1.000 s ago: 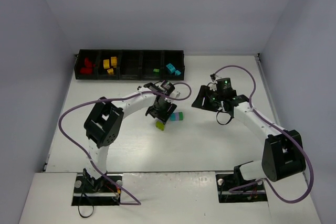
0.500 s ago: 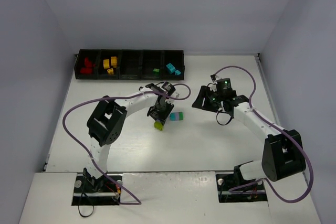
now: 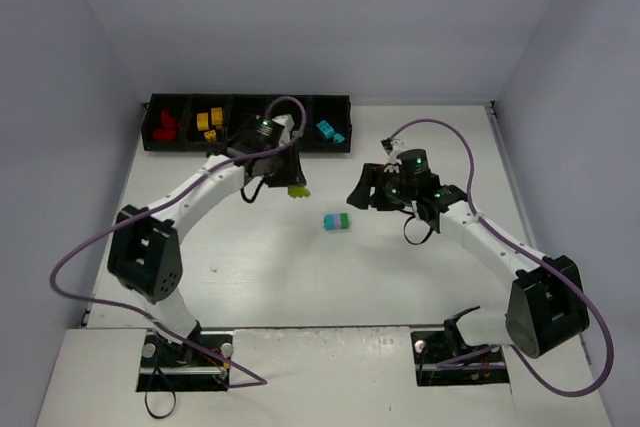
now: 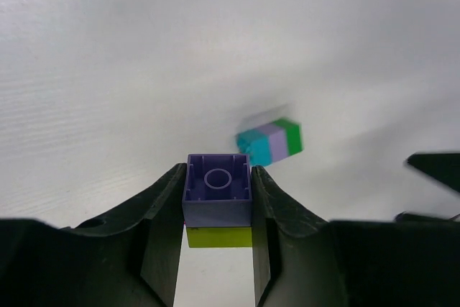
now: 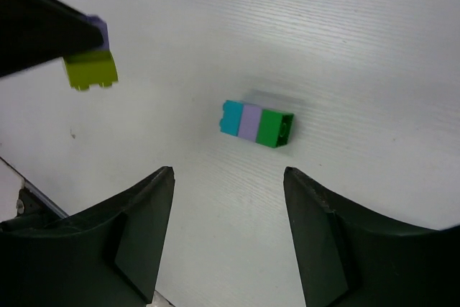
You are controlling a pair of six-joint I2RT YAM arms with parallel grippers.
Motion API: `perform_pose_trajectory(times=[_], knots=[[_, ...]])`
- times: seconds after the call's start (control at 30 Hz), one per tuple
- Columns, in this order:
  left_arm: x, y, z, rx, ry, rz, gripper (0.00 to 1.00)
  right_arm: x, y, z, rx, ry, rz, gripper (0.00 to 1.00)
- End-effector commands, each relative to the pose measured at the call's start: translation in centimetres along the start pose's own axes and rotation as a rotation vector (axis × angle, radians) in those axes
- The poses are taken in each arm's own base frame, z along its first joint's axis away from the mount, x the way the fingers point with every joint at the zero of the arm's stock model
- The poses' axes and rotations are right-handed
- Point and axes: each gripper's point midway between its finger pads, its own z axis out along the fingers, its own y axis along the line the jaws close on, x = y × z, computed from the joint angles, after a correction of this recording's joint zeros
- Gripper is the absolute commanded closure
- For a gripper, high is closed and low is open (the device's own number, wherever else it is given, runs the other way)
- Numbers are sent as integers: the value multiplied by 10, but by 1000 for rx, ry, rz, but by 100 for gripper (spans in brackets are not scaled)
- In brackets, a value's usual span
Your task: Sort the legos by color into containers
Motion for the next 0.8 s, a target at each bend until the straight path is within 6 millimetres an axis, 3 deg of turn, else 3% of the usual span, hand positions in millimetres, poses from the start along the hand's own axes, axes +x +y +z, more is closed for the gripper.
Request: perform_pose_trajectory(times=[0.0,0.27,0.43,0.77], knots=[[-54,-37,-33,189,-201,-231,100,-46,55,-15,-155,-159,-128,40],[-65,-70,-41,354,-205,-434,100,-65,86,-10,-224,-204,-221,38],[-66,-74,-42,367,-211,-472,100,-76,102,-2,-246,-218,-262,36],[-74,-85,-47,419,-231,-528,100,-81,116,13,-271,-208,-283,36]])
